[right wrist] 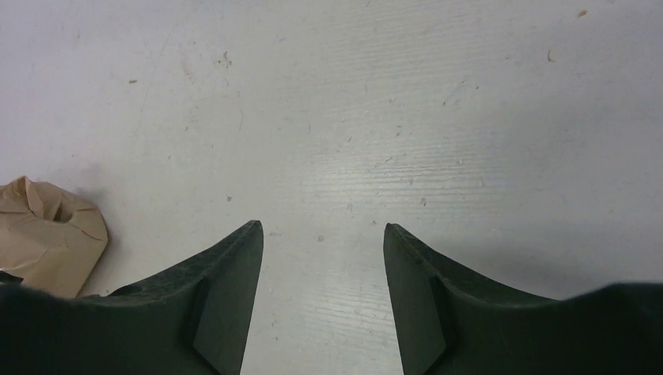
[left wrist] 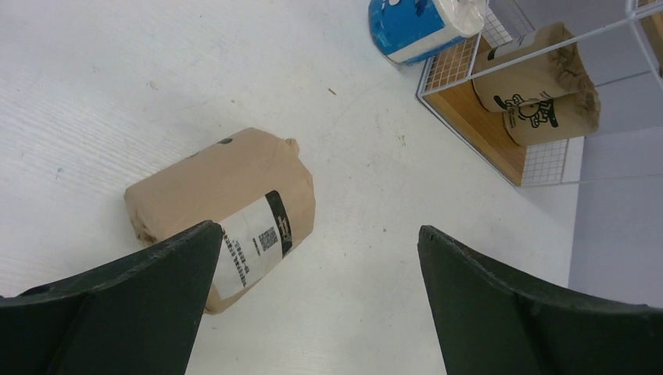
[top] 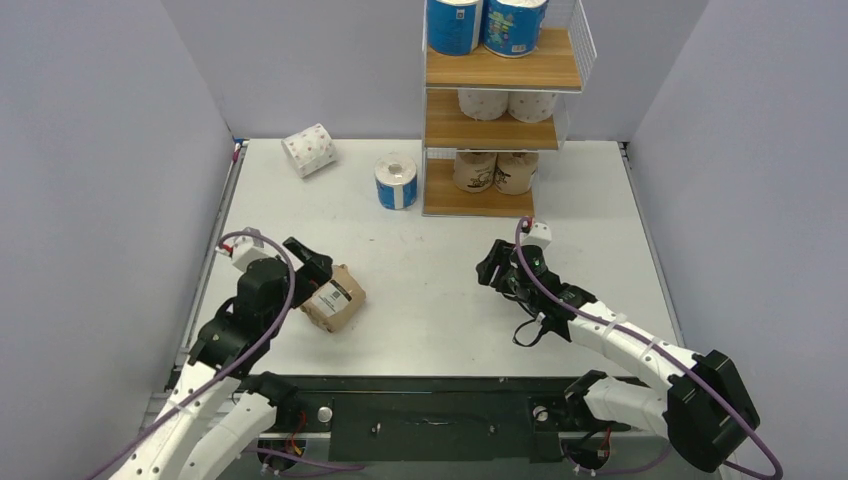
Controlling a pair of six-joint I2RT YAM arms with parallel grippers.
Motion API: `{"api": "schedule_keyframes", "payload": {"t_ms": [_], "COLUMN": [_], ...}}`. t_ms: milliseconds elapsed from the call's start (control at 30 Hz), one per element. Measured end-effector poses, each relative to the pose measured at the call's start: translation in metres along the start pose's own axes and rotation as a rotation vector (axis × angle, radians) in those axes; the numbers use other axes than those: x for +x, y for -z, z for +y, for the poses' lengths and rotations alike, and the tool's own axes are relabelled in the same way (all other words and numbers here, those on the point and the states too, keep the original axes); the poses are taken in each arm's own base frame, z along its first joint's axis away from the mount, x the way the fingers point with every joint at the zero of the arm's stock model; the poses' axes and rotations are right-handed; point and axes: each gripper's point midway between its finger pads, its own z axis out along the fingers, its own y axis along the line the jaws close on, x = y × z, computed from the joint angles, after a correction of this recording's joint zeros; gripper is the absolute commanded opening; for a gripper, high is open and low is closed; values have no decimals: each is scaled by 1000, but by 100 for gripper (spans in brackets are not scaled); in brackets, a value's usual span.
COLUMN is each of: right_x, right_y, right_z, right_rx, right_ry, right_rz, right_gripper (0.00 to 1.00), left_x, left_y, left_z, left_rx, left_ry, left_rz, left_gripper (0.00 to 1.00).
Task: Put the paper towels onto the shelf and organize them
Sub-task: Place the paper towel on the shelf.
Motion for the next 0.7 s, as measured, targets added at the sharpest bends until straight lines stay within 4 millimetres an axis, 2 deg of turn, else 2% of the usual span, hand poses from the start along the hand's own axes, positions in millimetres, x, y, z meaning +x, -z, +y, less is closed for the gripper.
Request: {"api": "schedule_keyframes", "payload": {"t_ms": [100, 200, 367, 700], "right_x": [9, 9, 8, 1], "right_y": [-2, -2, -2, 2], "right_z": [2, 7, 10, 13], "right_rx": [-20, -46, -60, -71], "right_ry": [19, 22, 29, 23], "right_rz": [39, 42, 40, 16], "right_gripper": [54, 53, 53, 53], "left_x": [13, 32, 61, 92], "left_y": [12, 14, 11, -2], "left_z": [11, 27, 53, 77], "left_rx": [27, 12, -73, -177], "left_ry": [67, 116, 163, 202], "left_rz": [26, 69, 145, 215], "left_gripper": [96, 96, 96, 96]}}
